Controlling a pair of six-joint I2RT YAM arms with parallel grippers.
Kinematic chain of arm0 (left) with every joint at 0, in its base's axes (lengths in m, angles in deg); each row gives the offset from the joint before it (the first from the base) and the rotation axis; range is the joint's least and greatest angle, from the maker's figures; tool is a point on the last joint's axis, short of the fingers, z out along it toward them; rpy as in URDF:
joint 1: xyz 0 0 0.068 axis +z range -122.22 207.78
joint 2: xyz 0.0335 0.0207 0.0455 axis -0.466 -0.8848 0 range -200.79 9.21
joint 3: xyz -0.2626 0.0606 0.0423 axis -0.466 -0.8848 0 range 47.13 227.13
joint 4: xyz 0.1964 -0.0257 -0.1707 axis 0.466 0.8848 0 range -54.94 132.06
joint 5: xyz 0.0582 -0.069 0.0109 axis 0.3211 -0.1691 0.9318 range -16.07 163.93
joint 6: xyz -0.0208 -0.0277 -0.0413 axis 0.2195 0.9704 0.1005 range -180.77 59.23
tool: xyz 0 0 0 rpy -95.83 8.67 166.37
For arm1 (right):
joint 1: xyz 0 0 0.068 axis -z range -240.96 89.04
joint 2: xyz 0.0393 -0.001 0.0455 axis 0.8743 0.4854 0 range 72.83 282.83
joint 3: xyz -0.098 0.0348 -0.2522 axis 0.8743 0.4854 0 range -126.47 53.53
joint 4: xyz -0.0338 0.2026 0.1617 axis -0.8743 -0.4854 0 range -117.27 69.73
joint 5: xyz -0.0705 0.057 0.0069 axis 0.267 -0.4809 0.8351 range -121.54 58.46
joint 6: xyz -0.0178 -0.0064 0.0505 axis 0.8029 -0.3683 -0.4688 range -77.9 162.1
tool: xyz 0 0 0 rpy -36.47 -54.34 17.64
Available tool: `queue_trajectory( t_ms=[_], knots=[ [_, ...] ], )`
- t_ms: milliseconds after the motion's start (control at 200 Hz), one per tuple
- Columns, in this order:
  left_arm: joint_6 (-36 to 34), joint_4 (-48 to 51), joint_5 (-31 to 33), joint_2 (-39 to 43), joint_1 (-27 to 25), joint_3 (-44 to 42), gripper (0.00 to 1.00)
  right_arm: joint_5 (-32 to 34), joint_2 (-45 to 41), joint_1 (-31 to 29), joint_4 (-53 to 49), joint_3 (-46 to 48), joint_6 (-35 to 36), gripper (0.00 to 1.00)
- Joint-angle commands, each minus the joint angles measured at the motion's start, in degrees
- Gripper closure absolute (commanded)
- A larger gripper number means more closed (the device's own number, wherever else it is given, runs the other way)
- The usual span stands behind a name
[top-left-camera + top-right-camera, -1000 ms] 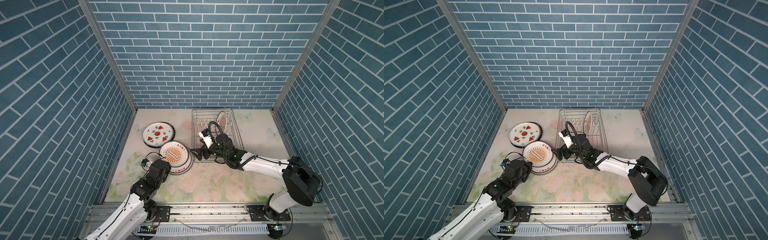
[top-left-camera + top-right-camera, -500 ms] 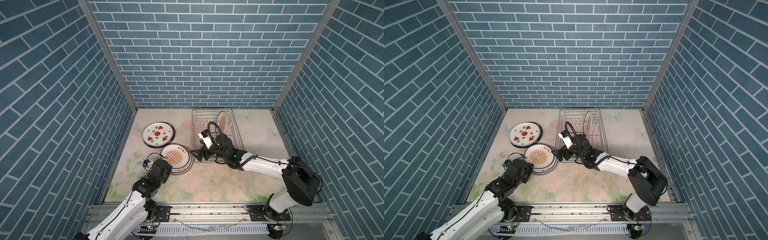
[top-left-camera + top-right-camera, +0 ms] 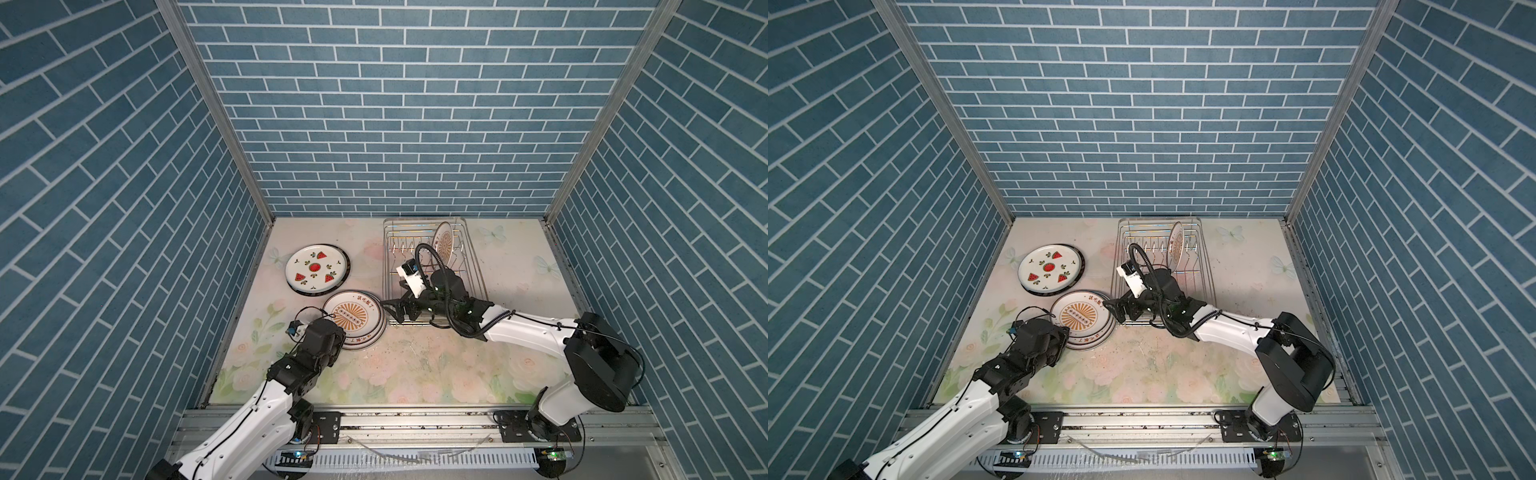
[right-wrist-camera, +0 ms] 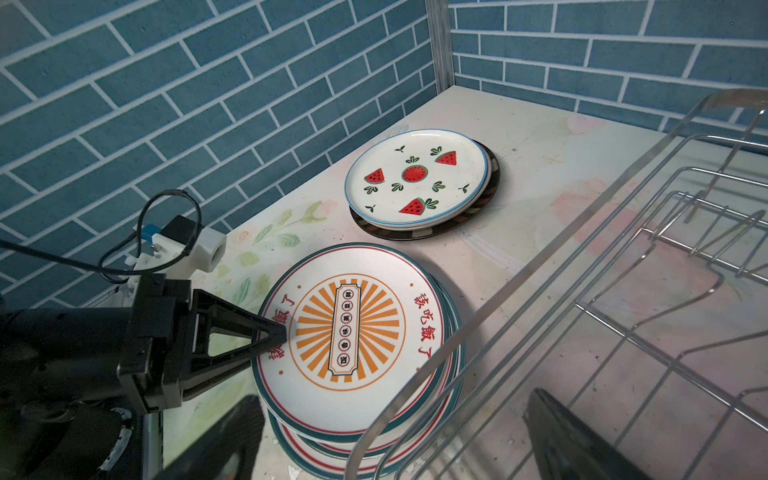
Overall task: Unload the plates from the dish rack
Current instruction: 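Lower the sunburst plate onto the lettered stack with the left gripper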
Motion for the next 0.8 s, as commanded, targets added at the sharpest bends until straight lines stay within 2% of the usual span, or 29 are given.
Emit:
queue_trajectory(
  t_ms=[0,205,260,435,460,505,795],
  knots=[
    [-0.1,-1.3,-0.1,0.8,0.3,-0.7,0.78,0.4,-0.9,-0.4,2.1,0.4,1.7,0.01],
    [0.1,-2.2,0.1,1.0,0.3,-1.4,0.73,0.9,-0.7,-0.4,2.1,0.5,1.6,0.01],
    [0.1,-2.6,0.2,1.1,0.3,-1.7,0.66,1.1,-0.7,-0.4,2.1,0.5,1.6,0.01],
    [0.2,-1.5,2.1,0.6,0.2,-1.4,0.57,1.3,-0.5,-0.4,1.9,0.4,1.6,0.01],
    [0.2,-1.6,2.1,0.5,0.3,-1.4,0.52,1.3,-0.5,-0.4,1.9,0.4,1.6,0.01],
    [0.3,-1.9,2.1,0.0,0.2,-1.4,0.48,1.2,-0.4,-0.4,1.8,0.4,1.6,0.01],
    [0.1,-0.7,4.3,-3.3,0.3,0.4,0.47,-1.2,-0.4,-0.5,2.5,0.7,2.4,0.01]
  ],
)
